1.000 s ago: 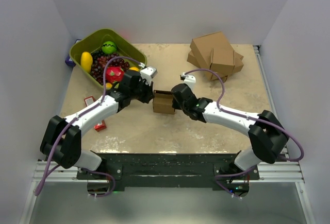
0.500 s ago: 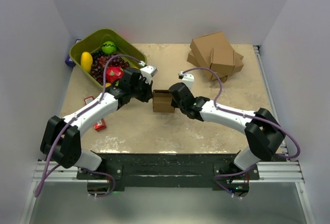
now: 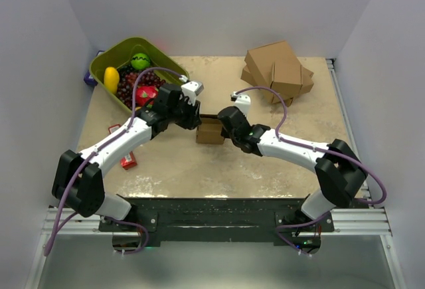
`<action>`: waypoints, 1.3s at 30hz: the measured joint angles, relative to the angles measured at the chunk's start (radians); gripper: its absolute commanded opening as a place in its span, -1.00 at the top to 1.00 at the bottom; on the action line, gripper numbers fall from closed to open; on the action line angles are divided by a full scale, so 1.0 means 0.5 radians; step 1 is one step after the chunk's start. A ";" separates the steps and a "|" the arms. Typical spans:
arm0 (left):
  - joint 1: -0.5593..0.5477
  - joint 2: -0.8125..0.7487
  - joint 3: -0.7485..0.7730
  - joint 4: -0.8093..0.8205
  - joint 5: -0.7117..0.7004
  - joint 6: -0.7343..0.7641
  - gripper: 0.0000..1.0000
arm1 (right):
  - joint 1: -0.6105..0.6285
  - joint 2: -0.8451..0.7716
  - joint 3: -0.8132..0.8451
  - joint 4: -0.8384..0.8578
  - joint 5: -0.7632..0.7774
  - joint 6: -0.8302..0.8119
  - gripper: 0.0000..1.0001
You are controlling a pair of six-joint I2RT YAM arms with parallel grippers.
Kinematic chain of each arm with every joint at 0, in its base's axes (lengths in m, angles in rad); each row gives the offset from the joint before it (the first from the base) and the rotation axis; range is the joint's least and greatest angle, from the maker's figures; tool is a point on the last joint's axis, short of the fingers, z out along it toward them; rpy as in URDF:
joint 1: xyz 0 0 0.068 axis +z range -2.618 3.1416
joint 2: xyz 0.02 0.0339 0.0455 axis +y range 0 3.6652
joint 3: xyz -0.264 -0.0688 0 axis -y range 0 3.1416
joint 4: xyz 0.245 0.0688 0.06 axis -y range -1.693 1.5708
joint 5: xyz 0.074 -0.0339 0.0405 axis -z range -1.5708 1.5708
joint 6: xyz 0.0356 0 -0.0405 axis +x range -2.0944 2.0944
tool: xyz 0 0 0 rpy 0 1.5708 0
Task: Fold the paper box
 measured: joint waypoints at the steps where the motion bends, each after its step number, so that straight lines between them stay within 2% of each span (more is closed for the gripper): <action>1: -0.001 0.000 0.000 0.002 -0.011 -0.002 0.13 | 0.000 0.000 0.000 0.001 0.000 0.001 0.77; 3: -0.002 0.000 -0.001 0.006 -0.039 0.001 0.02 | 0.000 0.000 0.000 0.001 0.000 0.001 0.77; 10: -0.002 0.047 -0.002 0.016 -0.148 0.018 -0.04 | 0.000 0.000 0.000 0.001 -0.002 0.000 0.77; 13: -0.002 0.114 -0.002 0.026 -0.167 0.037 0.24 | 0.000 0.000 0.000 0.001 -0.002 0.001 0.78; 16: -0.002 0.174 -0.002 0.029 -0.168 0.038 0.57 | 0.000 0.000 0.001 0.004 -0.009 0.002 0.78; 17: -0.002 0.180 -0.005 0.033 -0.167 0.037 0.74 | 0.001 0.003 0.003 0.005 -0.009 0.002 0.78; 20: -0.003 0.180 -0.011 0.057 -0.167 0.038 0.97 | 0.010 0.010 0.012 -0.001 0.001 0.000 0.79; 23: -0.001 0.180 -0.014 0.079 -0.169 0.037 1.00 | 0.028 0.012 0.028 -0.038 0.032 -0.001 0.78; 26: -0.002 0.185 -0.014 0.083 -0.162 0.032 1.00 | 0.043 0.011 0.031 -0.056 0.061 -0.001 0.65; 33: -0.001 0.218 -0.011 0.103 -0.161 0.033 1.00 | 0.048 0.009 0.030 -0.086 0.079 0.005 0.02; 39: 0.001 0.219 -0.011 0.105 -0.160 0.034 1.00 | 0.035 -0.002 0.029 -0.121 0.067 0.042 -0.28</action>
